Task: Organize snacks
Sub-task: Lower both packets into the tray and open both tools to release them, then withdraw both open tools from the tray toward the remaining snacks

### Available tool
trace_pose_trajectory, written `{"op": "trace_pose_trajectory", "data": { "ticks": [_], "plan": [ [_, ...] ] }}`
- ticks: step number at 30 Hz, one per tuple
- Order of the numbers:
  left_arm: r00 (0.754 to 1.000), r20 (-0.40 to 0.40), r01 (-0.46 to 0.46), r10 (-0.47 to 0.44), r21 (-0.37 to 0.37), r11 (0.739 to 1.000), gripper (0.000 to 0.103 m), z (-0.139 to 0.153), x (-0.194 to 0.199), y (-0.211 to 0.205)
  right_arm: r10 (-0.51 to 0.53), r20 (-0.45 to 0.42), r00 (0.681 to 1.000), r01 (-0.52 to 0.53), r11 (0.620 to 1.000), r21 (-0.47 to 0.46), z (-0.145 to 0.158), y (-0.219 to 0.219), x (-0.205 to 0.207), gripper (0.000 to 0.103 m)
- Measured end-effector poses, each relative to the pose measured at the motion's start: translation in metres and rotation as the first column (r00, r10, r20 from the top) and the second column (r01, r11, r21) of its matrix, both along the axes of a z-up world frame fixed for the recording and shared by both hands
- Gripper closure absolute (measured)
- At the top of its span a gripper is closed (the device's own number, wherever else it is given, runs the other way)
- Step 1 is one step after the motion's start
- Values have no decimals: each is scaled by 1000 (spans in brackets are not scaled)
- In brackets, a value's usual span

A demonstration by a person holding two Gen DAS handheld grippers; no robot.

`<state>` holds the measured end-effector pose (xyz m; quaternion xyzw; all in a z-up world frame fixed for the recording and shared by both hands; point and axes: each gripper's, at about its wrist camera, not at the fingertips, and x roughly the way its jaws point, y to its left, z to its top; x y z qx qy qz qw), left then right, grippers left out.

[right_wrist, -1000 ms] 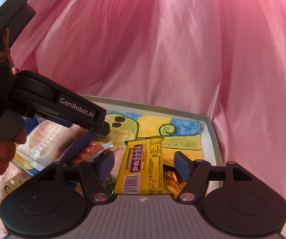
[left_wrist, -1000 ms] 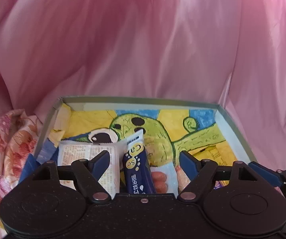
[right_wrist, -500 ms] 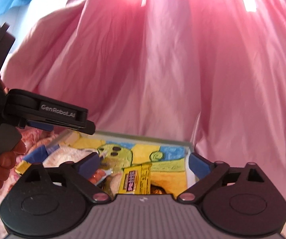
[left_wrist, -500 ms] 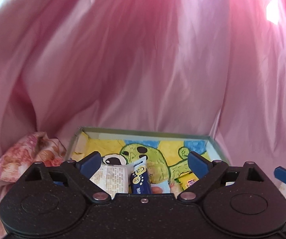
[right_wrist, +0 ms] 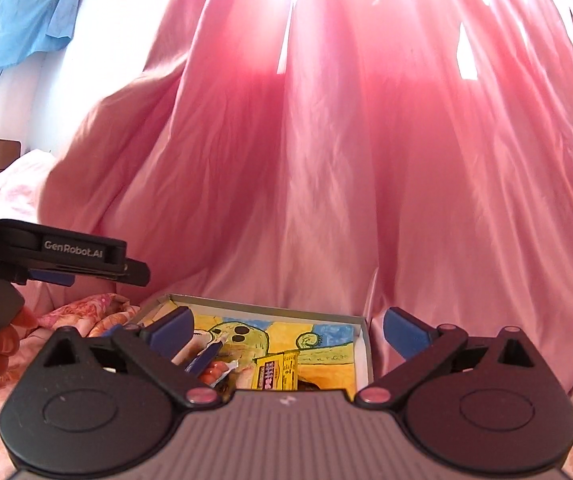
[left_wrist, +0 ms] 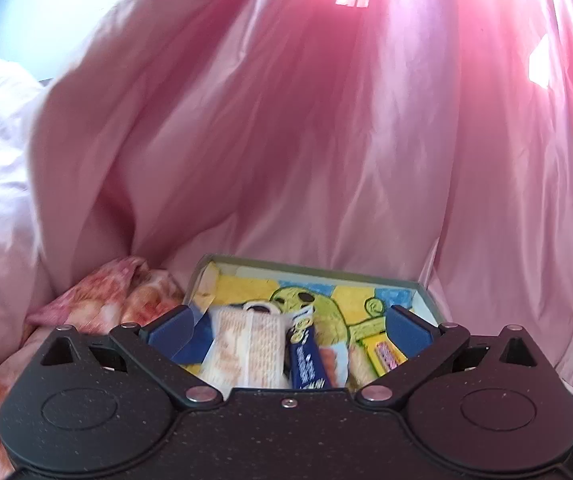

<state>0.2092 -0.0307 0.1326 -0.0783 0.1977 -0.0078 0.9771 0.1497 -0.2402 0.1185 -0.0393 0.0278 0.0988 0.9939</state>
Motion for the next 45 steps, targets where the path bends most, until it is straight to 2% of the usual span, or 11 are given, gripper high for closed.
{"op": "trace_pose_trajectory", "data": {
  "ticks": [12,25,35,45],
  "plan": [
    [998,-38,-60,59,-2,998,1,-28,-63,24,14,-59,998,-14,1000,4,-27,-2,-51,0],
    [975,-190,-121,114,-29,992,1,-88,-114,52,42,-223,974,-43,999,-1,-78,7,-86,0],
    [952,-276,-144,131,-26,989,1,-117,-132,65,80,-333,940,-90,996,-14,-100,24,-88,0],
    [942,-309,-137,131,2,991,2,-132,-131,64,102,-378,920,-126,991,-39,-111,36,-82,0]
  ]
}}
